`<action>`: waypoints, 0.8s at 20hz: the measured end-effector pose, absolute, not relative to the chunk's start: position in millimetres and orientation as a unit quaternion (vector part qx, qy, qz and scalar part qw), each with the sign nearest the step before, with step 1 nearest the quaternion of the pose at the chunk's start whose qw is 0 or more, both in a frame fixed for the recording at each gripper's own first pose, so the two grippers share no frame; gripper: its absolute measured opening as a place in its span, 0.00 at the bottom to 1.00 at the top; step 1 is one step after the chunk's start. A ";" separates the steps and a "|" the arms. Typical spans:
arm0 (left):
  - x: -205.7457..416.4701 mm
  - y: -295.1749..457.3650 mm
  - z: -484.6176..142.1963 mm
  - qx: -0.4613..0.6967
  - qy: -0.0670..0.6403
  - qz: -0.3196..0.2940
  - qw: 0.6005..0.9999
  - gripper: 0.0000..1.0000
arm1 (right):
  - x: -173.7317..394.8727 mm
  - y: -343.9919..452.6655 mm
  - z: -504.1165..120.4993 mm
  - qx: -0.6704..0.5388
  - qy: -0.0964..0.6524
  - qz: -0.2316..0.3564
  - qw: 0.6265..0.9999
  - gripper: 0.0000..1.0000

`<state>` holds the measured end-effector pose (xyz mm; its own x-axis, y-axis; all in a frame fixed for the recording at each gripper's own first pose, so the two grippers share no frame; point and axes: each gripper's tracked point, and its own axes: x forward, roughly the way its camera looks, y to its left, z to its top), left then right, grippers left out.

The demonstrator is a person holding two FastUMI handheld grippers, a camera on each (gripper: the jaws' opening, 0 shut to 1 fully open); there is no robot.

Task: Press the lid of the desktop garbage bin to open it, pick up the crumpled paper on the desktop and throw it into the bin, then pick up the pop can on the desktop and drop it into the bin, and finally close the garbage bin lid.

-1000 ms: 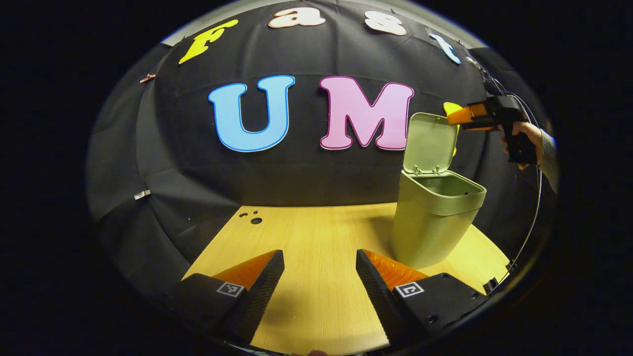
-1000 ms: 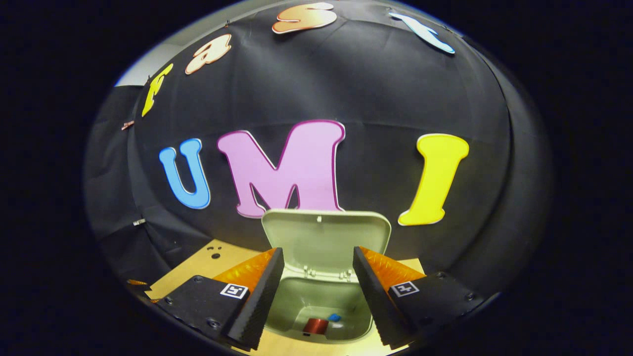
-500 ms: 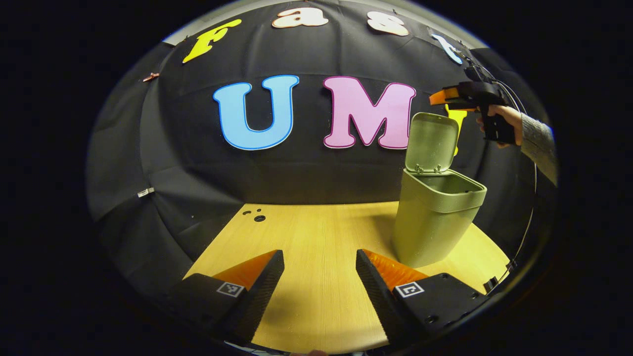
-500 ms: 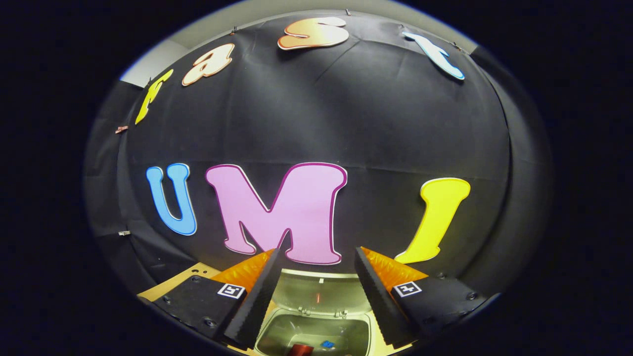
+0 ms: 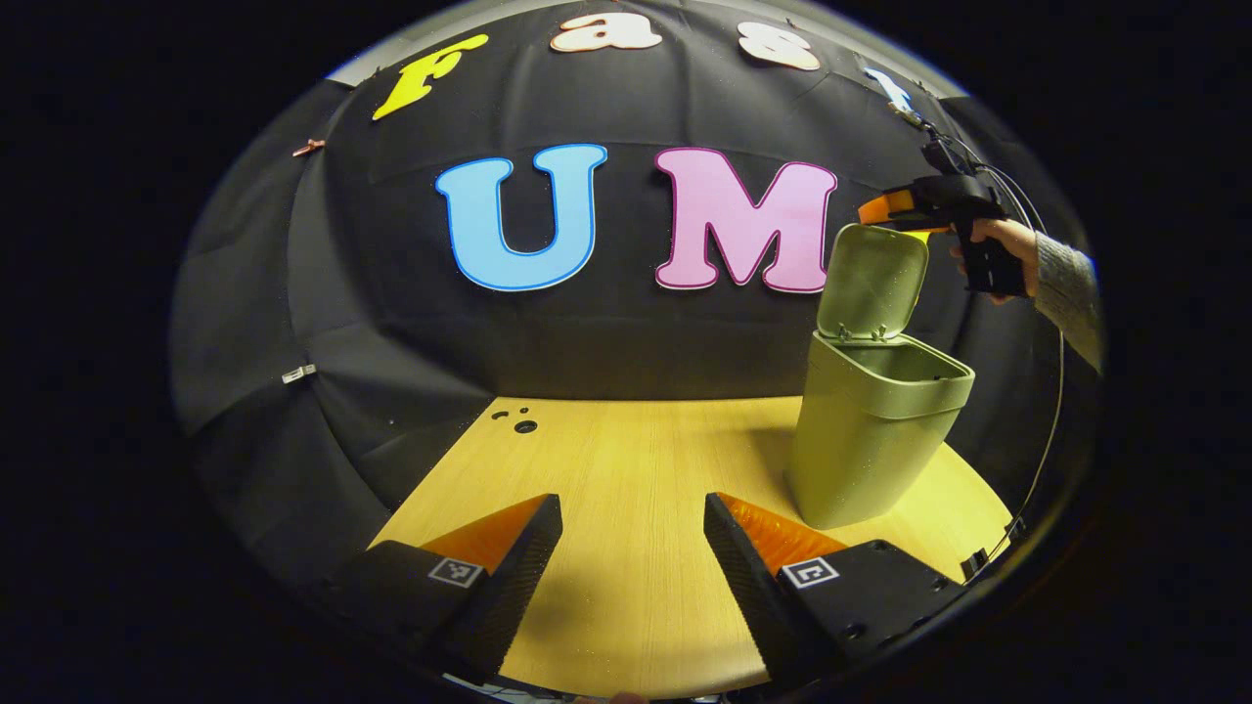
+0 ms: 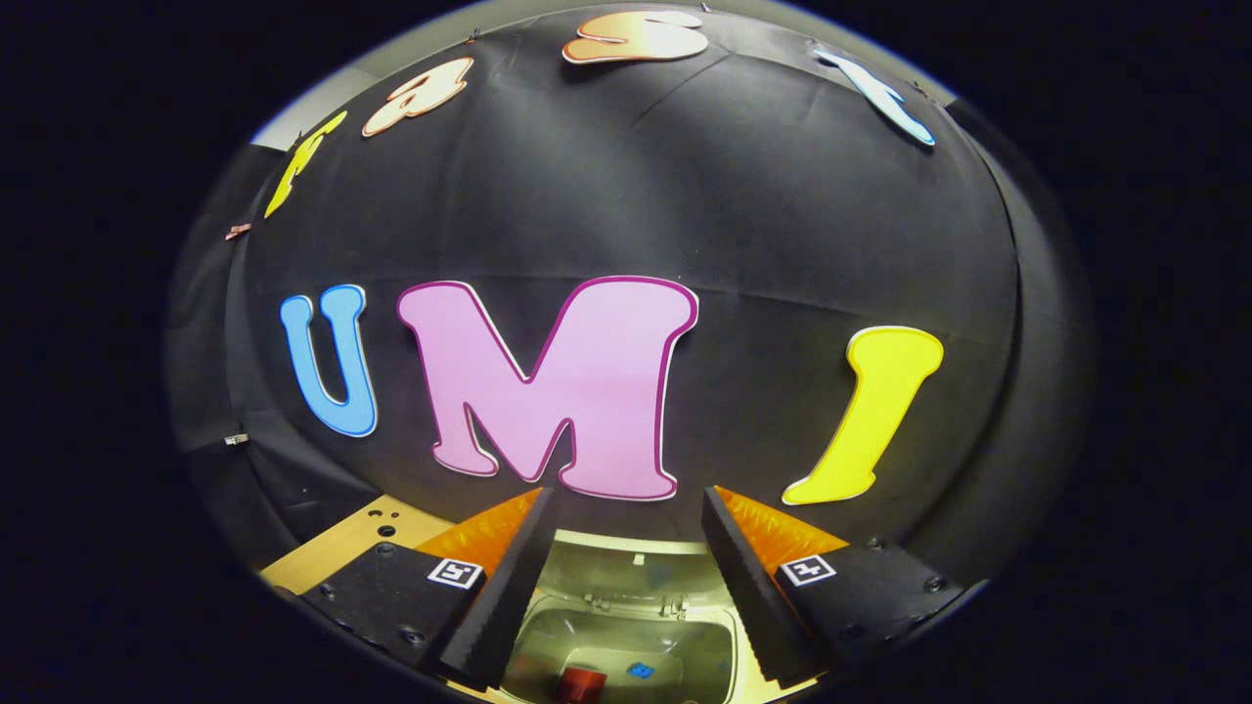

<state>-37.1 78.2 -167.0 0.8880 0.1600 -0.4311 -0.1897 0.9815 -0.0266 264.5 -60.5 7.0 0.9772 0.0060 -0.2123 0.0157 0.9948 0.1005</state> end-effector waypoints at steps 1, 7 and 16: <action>-36.9 76.3 -166.7 -0.033 0.219 0.087 0.971 0.95 | 258.5 -58.3 4.6 0.052 0.109 0.001 0.993 0.94; -32.3 63.6 -169.3 -0.027 0.222 0.068 0.972 0.95 | 223.0 -48.5 -19.8 0.056 0.139 0.019 0.989 0.94; -33.1 62.9 -170.3 -0.023 0.223 0.063 0.973 0.95 | 197.2 -28.4 -90.1 0.037 0.229 0.037 0.972 0.96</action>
